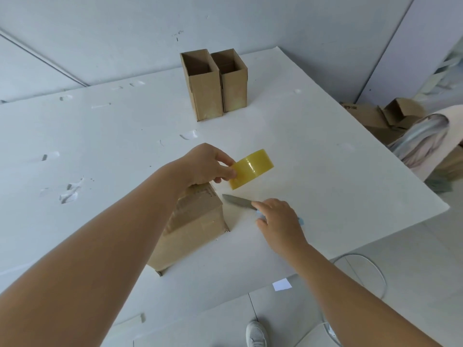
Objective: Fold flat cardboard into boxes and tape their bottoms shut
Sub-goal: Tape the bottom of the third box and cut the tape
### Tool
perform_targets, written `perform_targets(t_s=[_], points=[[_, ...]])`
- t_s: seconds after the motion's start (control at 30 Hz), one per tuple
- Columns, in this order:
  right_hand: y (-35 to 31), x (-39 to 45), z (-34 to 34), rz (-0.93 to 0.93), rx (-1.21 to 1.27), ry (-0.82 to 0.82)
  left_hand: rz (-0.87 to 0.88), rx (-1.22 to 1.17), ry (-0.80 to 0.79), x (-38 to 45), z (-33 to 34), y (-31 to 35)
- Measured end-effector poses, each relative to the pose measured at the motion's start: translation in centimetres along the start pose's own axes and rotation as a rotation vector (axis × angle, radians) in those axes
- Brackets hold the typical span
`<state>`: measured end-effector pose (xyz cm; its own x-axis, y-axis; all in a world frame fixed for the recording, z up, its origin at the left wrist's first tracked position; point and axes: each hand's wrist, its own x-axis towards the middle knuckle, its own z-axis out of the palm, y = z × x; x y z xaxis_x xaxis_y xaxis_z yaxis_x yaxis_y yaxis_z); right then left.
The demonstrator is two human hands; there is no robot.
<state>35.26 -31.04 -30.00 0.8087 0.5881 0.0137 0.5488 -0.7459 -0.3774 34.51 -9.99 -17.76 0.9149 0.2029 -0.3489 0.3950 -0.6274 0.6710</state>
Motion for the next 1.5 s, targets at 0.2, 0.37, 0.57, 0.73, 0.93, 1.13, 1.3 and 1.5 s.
perform_targets(t_s=[0.2,0.37,0.57,0.73,0.93,1.13,1.3,1.5], points=[[0.2,-0.9,-0.8,0.012,-0.073,-0.003,0.02,0.009,0.008,0.0,0.0,0.0],[-0.3,-3.7,-4.4,0.034,0.11,0.042,0.038,0.006,0.015,-0.2,0.1,0.0],[-2.0,-5.8,-8.6,0.02,0.207,0.106,0.058,-0.025,0.033,-0.7,0.2,0.4],[-5.0,-5.3,-10.1,-0.099,0.002,0.114,0.099,-0.089,0.044,-1.2,0.5,0.7],[-7.9,-4.4,-11.3,-0.116,-0.204,0.074,0.145,-0.121,0.079,-1.5,0.6,0.7],[-10.9,-3.5,-12.0,-0.053,-0.474,-0.033,0.169,-0.185,0.098,-1.4,0.7,0.3],[-9.2,-2.7,-7.7,-0.026,-0.381,-0.248,0.215,-0.323,0.112,-1.8,0.6,0.1],[-4.9,-1.5,-3.3,0.096,-0.243,-0.167,0.177,-0.317,0.079,-1.7,0.5,0.3]])
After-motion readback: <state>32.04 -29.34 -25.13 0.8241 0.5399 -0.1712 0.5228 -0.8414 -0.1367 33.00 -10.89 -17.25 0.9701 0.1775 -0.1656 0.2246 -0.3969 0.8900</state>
